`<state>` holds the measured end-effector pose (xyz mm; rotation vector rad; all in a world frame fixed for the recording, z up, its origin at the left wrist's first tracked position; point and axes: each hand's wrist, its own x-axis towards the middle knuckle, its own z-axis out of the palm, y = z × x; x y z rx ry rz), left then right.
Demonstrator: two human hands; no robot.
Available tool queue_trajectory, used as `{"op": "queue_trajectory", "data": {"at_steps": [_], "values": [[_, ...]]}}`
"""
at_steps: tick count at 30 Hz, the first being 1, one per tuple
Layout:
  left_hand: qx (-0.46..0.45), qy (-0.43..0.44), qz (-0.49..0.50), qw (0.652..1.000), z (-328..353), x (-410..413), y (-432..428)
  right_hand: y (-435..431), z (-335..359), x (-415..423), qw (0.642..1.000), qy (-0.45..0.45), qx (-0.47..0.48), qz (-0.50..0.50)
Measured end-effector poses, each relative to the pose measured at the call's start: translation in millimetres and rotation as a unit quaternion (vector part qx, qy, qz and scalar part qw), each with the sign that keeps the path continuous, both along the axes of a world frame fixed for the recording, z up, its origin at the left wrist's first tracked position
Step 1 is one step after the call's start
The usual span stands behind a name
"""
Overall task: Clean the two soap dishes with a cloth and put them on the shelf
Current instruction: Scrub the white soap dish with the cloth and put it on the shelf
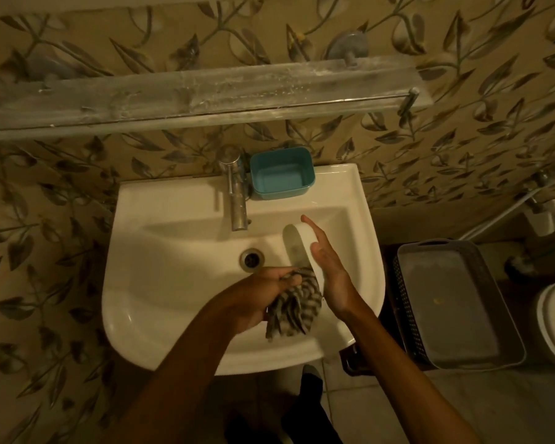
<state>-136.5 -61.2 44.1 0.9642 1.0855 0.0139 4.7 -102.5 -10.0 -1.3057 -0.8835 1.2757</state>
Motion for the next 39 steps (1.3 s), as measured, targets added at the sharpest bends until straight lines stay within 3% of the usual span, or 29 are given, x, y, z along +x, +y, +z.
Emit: {"op": "queue_trajectory", "data": {"at_steps": [3,6,7,9,12,15,17,18,20,21,22,25,28,30,33,34,35,37,39], "values": [[-0.126,-0.049,0.117,0.984,8.0,-3.4,25.3,-4.0,3.8,-6.4,1.0,0.003,0.023,0.003],[-0.15,-0.05,0.175,0.972,14.5,0.7,38.6,-8.0,4.8,-17.7,1.0,0.03,0.007,-0.009],[-0.127,-0.056,0.174,0.975,14.5,4.2,34.7,-9.4,4.5,-19.2,0.999,0.038,0.0,-0.013],[0.019,-0.021,0.163,0.986,6.2,9.2,19.2,-12.2,5.7,-17.7,0.998,0.057,-0.022,-0.015],[0.241,-0.003,0.002,0.971,2.1,6.8,-5.0,-14.2,11.0,-8.1,0.987,0.121,-0.096,-0.037],[0.304,0.002,-0.161,0.939,-5.6,3.1,-25.1,-10.9,16.2,4.2,0.983,0.112,-0.14,-0.038],[0.404,0.048,-0.216,0.888,-11.1,1.8,-31.7,-11.5,17.1,5.4,0.961,0.186,-0.197,-0.052],[0.499,0.083,-0.245,0.827,-14.3,2.5,-29.4,-13.7,16.7,4.6,0.94,0.243,-0.231,-0.065],[0.674,0.159,-0.262,0.672,-20.6,4.7,-17.4,-19.8,16.8,0.6,0.901,0.332,-0.271,-0.067],[0.713,0.186,-0.242,0.631,-22.0,5.6,-10.3,-23.0,16.7,-1.8,0.892,0.357,-0.27,-0.061],[0.725,0.21,-0.221,0.617,-21.5,7.1,-2.9,-25.0,16.1,-3.5,0.891,0.367,-0.261,-0.061],[0.674,0.298,-0.244,0.631,-20.3,11.6,4.8,-25.3,11.8,-6.5,0.898,0.358,-0.241,-0.085],[0.58,0.337,-0.276,0.688,-17.4,23.3,-10.4,-20.1,9.4,-7.3,0.91,0.331,-0.22,-0.115],[0.525,0.308,-0.304,0.732,-19.1,28.4,-24.0,-21.3,5.0,-4.5,0.911,0.325,-0.205,-0.15],[0.466,0.192,-0.294,0.812,-17.7,24.9,-36.5,-29.4,0.4,2.2,0.907,0.333,-0.202,-0.161],[0.476,0.162,-0.273,0.82,-17.1,23.7,-36.5,-31.4,0.6,3.2,0.903,0.341,-0.21,-0.154],[0.52,0.151,-0.259,0.8,-17.6,22.4,-35.1,-32.9,1.6,3.1,0.897,0.353,-0.221,-0.145],[0.651,0.177,-0.248,0.695,-23.1,20.9,-26.4,-36.3,3.4,0.2,0.89,0.367,-0.238,-0.125],[0.735,0.186,-0.223,0.613,-30.2,19.2,-12.8,-40.2,4.5,-1.8,0.903,0.349,-0.224,-0.113]]}}
